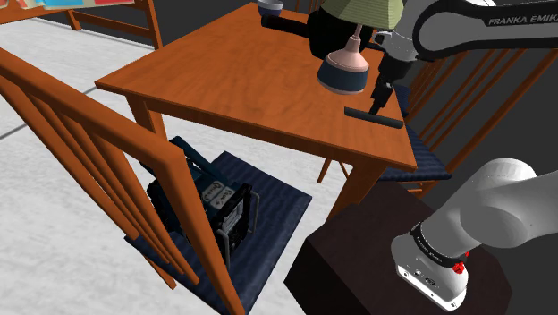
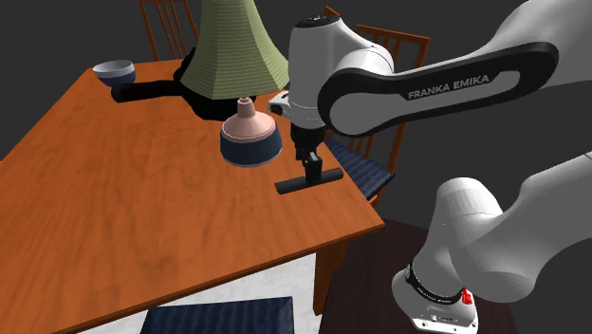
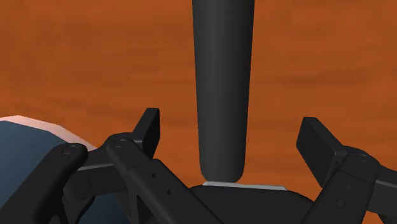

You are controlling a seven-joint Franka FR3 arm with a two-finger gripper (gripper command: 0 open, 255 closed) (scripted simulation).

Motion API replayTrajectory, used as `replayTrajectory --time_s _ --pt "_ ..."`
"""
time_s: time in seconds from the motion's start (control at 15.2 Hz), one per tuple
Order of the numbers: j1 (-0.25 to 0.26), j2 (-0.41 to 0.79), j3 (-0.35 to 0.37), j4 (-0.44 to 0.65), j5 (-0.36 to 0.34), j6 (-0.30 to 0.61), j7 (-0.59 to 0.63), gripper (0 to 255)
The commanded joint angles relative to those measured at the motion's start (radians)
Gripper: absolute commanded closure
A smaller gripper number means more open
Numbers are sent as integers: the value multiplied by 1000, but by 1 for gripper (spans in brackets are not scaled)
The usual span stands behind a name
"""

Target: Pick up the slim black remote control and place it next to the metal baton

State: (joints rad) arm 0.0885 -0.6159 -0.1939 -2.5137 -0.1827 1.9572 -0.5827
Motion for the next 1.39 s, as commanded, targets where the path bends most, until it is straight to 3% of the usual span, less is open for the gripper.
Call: replayTrajectory --time_s 0.0,0.33,0.79,0.86,1.32 --pt "0 15 -7 -23 -6 39 -8 0" --pt "-3 37 -17 -69 -13 107 -6 0" --pt "-3 37 -17 -68 -13 107 -6 0" --pt "-3 37 -17 -68 -13 107 -6 255" --pt "-3 39 -18 -67 -13 107 -7 255"
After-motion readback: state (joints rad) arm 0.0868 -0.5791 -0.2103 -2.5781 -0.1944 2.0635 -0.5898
